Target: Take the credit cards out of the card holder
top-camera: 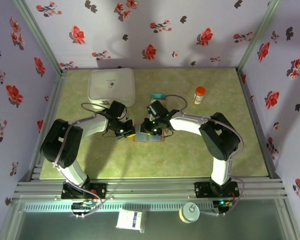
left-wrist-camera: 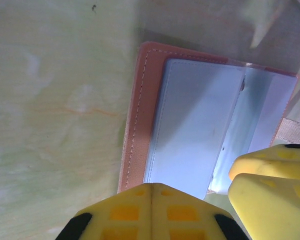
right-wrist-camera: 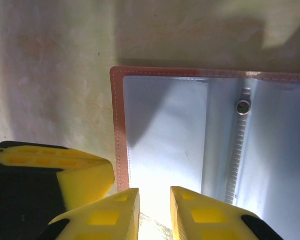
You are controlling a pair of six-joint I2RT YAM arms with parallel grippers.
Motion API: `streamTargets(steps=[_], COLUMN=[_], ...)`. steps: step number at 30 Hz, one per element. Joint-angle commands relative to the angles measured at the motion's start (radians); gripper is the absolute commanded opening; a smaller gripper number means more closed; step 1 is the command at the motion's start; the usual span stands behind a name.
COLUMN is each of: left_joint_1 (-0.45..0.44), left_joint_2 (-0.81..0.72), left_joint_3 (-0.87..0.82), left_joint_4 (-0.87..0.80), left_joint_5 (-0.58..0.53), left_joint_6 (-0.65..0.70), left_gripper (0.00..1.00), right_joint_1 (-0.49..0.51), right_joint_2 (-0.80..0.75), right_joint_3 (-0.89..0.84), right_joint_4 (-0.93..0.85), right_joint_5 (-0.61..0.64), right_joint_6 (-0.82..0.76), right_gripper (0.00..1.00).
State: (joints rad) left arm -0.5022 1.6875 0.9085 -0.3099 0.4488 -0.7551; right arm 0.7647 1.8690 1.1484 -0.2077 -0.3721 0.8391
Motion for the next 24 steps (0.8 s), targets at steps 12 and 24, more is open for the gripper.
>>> streamTargets(steps=[12,24], left_joint_1=[-0.006,-0.004], left_joint_2=[0.035,0.034], left_joint_3=[-0.007,-0.031], left_joint_4=[-0.017,-0.02], left_joint_5=[-0.016,-0.028], left_joint_6=[0.042,0.044], left_gripper=[0.0,0.0], right_joint_1=[0.01,0.009], right_joint_2=[0.053,0.043], right_joint_3=[0.046,0.044], right_joint_4=[-0.047,-0.12], right_joint_5=[0.001,0.069], right_joint_6=[-0.004,-0.04], right_gripper=[0.24,0.24])
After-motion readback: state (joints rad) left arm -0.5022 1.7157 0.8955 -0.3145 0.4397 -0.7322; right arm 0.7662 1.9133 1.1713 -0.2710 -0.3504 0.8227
